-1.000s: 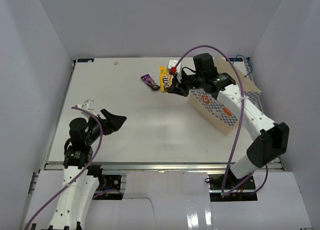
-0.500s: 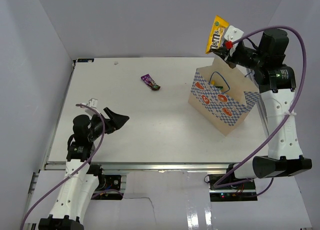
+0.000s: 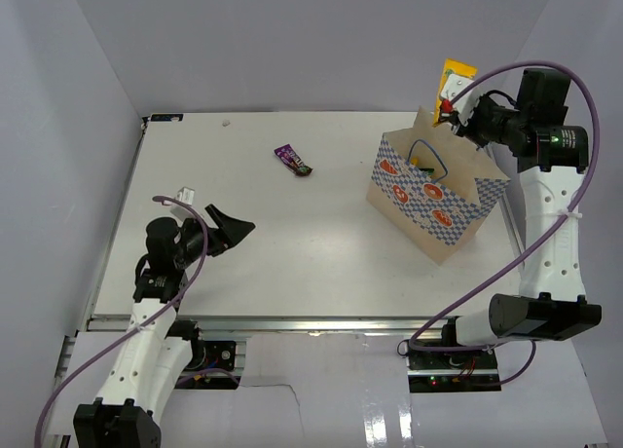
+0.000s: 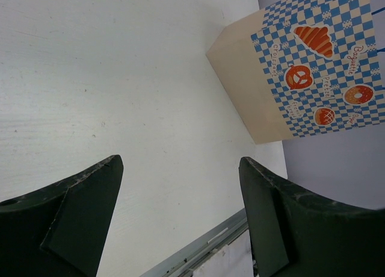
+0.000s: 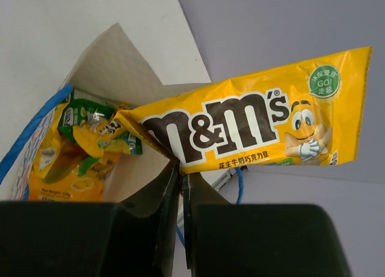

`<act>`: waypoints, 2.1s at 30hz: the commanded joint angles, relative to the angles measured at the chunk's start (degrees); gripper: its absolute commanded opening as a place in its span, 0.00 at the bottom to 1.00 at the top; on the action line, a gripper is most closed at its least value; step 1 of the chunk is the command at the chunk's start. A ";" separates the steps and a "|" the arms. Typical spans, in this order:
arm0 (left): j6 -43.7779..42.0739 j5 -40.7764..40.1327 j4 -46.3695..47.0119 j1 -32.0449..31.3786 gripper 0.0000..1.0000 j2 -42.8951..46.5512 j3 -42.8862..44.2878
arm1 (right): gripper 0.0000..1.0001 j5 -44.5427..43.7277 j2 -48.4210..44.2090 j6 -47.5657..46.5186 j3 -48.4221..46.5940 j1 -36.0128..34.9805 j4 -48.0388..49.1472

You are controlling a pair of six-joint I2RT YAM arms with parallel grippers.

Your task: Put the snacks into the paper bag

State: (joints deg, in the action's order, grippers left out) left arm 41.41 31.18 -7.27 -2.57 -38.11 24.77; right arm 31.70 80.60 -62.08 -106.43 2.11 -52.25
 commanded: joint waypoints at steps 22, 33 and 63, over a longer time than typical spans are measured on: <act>6.14 -11.57 10.61 -7.53 0.98 -38.07 22.75 | 0.46 -7.01 -1.94 -7.98 1.32 0.00 -10.16; 5.44 -13.25 8.15 -12.37 0.98 -55.41 36.13 | 0.62 3.70 1.75 21.98 -10.10 -2.01 7.33; 2.54 -18.43 -20.15 -12.72 0.98 9.27 7.21 | 0.92 -31.44 59.50 62.34 -19.95 -37.79 35.54</act>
State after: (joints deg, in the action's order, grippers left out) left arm 41.80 14.04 -24.40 -15.14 -30.46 31.64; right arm 2.48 140.25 -1.78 -122.65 -35.64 -25.45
